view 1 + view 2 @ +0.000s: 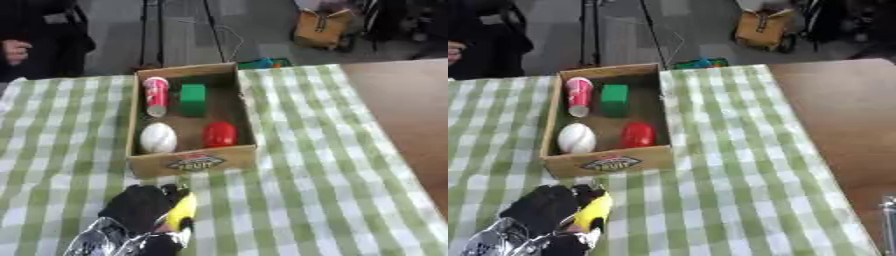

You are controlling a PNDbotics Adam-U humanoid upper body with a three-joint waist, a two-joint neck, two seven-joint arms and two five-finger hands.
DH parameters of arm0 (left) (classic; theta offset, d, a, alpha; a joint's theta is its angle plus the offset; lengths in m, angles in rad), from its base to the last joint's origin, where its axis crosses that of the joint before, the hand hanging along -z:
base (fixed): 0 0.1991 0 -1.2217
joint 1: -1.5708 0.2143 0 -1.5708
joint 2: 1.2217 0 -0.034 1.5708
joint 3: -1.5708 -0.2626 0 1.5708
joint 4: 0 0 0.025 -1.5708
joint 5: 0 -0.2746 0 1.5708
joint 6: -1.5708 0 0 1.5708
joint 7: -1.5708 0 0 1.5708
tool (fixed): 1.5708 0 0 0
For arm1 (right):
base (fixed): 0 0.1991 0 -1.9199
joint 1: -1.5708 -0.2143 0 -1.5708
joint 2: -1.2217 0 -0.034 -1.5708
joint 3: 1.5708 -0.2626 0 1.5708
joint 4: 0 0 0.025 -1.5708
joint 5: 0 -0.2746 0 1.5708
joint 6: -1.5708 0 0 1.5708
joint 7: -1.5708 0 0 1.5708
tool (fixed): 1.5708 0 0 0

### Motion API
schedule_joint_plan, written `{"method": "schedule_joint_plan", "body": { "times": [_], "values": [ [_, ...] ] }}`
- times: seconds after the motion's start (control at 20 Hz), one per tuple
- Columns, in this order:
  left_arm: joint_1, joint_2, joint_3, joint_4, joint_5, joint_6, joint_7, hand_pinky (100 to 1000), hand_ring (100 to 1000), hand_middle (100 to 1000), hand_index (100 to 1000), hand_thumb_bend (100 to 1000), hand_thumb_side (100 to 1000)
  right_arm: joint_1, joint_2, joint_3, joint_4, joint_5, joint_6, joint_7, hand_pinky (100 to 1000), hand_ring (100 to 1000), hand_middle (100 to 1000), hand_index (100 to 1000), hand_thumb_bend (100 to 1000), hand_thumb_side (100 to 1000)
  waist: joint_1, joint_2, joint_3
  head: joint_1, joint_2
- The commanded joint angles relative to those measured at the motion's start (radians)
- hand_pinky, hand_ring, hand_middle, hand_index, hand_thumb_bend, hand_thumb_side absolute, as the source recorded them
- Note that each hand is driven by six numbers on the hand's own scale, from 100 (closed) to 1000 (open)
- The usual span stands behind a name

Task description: Pick up objects on the table and place them in the box.

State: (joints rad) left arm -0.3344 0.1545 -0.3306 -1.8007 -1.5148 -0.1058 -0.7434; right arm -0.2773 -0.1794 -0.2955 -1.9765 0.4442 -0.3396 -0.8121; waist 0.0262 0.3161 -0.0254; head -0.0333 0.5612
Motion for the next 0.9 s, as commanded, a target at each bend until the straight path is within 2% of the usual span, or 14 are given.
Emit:
{"method": "schedule_joint_plan", "body": {
  "times": [0.05,0.15,0.2,0.25,0.3,0.35,0.4,0.7,0.9],
  "values": [
    [0.005,-0.002,-0.014,0.045,-0.011,-0.007,-0.017,254,482,799,1000,100,1000,-0.008,-0.008,-0.006,-0.024,-0.006,-0.009,-0.006,438,439,375,472,100,672,-0.003,-0.009,-0.002,0.003,-0.002],
    [0.003,-0.002,-0.016,0.047,-0.010,-0.010,-0.029,249,478,775,1000,100,1000,-0.008,-0.007,-0.006,-0.024,-0.007,-0.009,-0.006,438,440,376,471,100,669,-0.003,-0.009,-0.002,0.004,-0.003],
    [0.004,-0.001,-0.017,0.050,-0.009,-0.011,-0.040,239,471,724,1000,100,1000,-0.009,-0.007,-0.006,-0.024,-0.007,-0.009,-0.007,439,440,376,472,100,668,-0.003,-0.010,-0.002,0.004,-0.002],
    [0.004,-0.001,-0.017,0.052,-0.008,-0.012,-0.051,239,471,724,1000,100,1000,-0.009,-0.008,-0.006,-0.024,-0.007,-0.009,-0.008,439,440,376,472,100,668,-0.003,-0.010,-0.002,0.004,-0.002],
    [0.005,-0.002,-0.019,0.055,-0.004,-0.015,-0.065,221,461,639,1000,100,1000,-0.009,-0.007,-0.006,-0.024,-0.007,-0.009,-0.009,440,441,377,472,100,666,-0.003,-0.010,-0.002,0.004,-0.001],
    [0.005,-0.002,-0.020,0.057,0.000,-0.018,-0.081,221,461,639,1000,100,1000,-0.009,-0.007,-0.006,-0.024,-0.007,-0.009,-0.010,440,441,377,472,100,666,-0.003,-0.010,-0.002,0.004,-0.001],
    [0.005,-0.002,-0.020,0.057,0.004,-0.021,-0.095,211,457,589,982,100,1000,-0.008,-0.007,-0.006,-0.024,-0.007,-0.009,-0.011,440,441,377,472,100,667,-0.003,-0.011,-0.002,0.004,-0.001],
    [0.006,-0.002,-0.019,0.048,0.040,-0.032,-0.154,171,437,506,923,100,1000,-0.008,-0.008,-0.007,-0.024,-0.006,-0.008,-0.016,441,442,377,472,100,668,-0.004,-0.012,-0.002,0.004,0.001],
    [0.007,-0.003,-0.021,0.055,0.069,-0.045,-0.163,169,442,497,914,100,1000,-0.009,-0.008,-0.007,-0.024,-0.006,-0.009,-0.020,442,442,377,471,100,667,-0.004,-0.011,-0.003,0.003,0.002]
  ]
}}
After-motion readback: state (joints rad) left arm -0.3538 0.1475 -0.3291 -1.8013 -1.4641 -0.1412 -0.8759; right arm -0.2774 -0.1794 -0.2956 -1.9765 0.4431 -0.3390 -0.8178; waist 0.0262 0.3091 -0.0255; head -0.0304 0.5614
